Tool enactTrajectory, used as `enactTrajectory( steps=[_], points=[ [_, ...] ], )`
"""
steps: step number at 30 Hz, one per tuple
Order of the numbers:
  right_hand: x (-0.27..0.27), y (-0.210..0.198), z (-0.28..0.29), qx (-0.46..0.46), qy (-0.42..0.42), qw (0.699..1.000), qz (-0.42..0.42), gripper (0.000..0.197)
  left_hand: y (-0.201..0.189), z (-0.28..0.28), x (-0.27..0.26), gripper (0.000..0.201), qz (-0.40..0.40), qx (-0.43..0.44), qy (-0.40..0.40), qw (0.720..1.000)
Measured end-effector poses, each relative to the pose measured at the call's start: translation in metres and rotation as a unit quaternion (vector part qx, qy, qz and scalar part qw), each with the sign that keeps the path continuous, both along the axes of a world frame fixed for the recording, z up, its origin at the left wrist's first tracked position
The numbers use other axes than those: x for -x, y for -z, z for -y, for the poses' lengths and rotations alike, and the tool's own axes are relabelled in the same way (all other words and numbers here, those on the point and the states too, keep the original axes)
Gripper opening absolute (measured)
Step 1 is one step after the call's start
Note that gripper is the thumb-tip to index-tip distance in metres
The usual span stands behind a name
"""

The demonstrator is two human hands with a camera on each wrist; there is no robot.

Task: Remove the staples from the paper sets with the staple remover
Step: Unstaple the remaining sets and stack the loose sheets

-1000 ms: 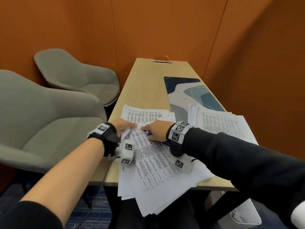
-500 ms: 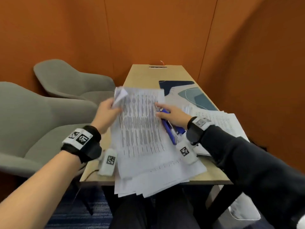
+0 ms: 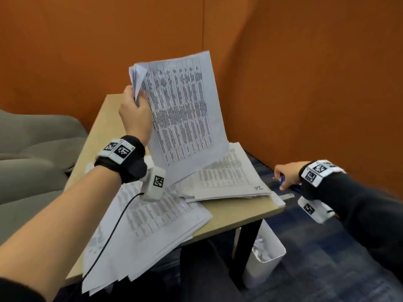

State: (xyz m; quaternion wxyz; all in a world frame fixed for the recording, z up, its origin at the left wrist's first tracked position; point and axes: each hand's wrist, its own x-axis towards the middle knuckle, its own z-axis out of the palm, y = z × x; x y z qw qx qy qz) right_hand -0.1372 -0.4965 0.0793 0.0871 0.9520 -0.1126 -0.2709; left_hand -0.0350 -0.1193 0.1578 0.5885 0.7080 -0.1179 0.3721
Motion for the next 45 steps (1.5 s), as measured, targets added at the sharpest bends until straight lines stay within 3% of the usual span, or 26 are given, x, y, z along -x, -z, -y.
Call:
enactTrajectory(
  steps=[3, 5, 7, 9, 12, 16, 18, 20, 22, 24, 25, 27, 29, 32, 34, 37, 40, 43, 45],
  points=[
    [0.018, 0.026, 0.013, 0.005, 0.005, 0.998, -0.066, 0.057, 0.012, 0.027, -0.010, 0.013, -0.027, 0.004, 0.015, 1.000],
    [0.021, 0.027, 0.017, -0.011, 0.014, 0.998, -0.063, 0.059, 0.015, 0.040, -0.015, 0.014, -0.026, -0.001, 0.031, 0.999],
    [0.017, 0.016, 0.018, -0.031, 0.028, 0.999, 0.003, 0.061, 0.015, 0.049, -0.018, 0.014, -0.017, -0.007, 0.032, 0.999],
    [0.008, -0.001, 0.010, -0.077, 0.040, 0.988, 0.128, 0.058, 0.014, 0.057, -0.022, 0.014, -0.011, -0.005, 0.017, 1.000],
    [-0.006, -0.025, -0.026, -0.163, -0.051, 0.956, 0.241, 0.043, 0.013, 0.066, -0.031, 0.018, -0.007, 0.011, -0.010, 1.000],
    [-0.026, -0.014, -0.090, -0.098, -0.214, 0.954, 0.184, 0.030, 0.005, 0.076, -0.031, 0.019, 0.020, -0.022, -0.018, 0.999],
    [-0.038, 0.003, -0.107, -0.090, -0.225, 0.957, 0.160, 0.033, 0.000, 0.075, -0.032, 0.018, 0.039, -0.047, -0.023, 0.998],
    [-0.044, 0.008, -0.108, -0.142, -0.190, 0.957, 0.167, 0.038, -0.002, 0.069, -0.035, 0.019, 0.053, -0.056, -0.030, 0.997],
    [-0.050, -0.002, -0.096, -0.261, -0.110, 0.915, 0.286, 0.043, -0.002, 0.062, -0.037, 0.022, 0.067, -0.062, -0.035, 0.995],
    [-0.058, -0.021, -0.078, -0.381, -0.007, 0.801, 0.461, 0.065, -0.001, 0.059, -0.037, 0.024, 0.081, -0.070, -0.030, 0.994],
    [-0.066, -0.028, -0.068, -0.450, 0.041, 0.744, 0.491, 0.084, 0.000, 0.061, -0.037, 0.025, 0.084, -0.069, -0.026, 0.994],
    [-0.075, -0.043, -0.063, -0.586, 0.094, 0.660, 0.461, 0.107, -0.002, 0.070, -0.036, 0.026, 0.099, -0.057, -0.010, 0.993],
    [-0.084, -0.051, -0.068, -0.662, 0.089, 0.606, 0.432, 0.097, -0.006, 0.083, -0.031, 0.026, 0.125, -0.035, 0.001, 0.992],
    [-0.085, -0.054, -0.082, -0.654, 0.056, 0.579, 0.483, 0.043, -0.003, 0.099, -0.028, 0.025, 0.132, 0.001, 0.017, 0.991],
    [-0.086, -0.045, -0.082, -0.640, 0.064, 0.587, 0.493, 0.030, 0.012, 0.103, -0.028, 0.035, 0.063, 0.016, 0.023, 0.998],
    [-0.086, -0.025, -0.076, -0.661, 0.090, 0.596, 0.447, 0.040, 0.045, 0.105, -0.036, 0.045, -0.057, 0.004, 0.029, 0.998],
    [-0.083, -0.017, -0.079, -0.698, 0.100, 0.559, 0.436, 0.043, 0.055, 0.116, -0.040, 0.041, -0.096, 0.048, 0.045, 0.993],
    [-0.083, -0.029, -0.079, -0.726, 0.093, 0.501, 0.461, 0.042, 0.039, 0.125, -0.035, 0.022, -0.081, 0.098, 0.044, 0.991],
    [-0.083, -0.045, -0.076, -0.702, 0.072, 0.505, 0.498, 0.045, 0.026, 0.125, -0.030, 0.024, -0.010, 0.074, 0.054, 0.996]
  ],
)
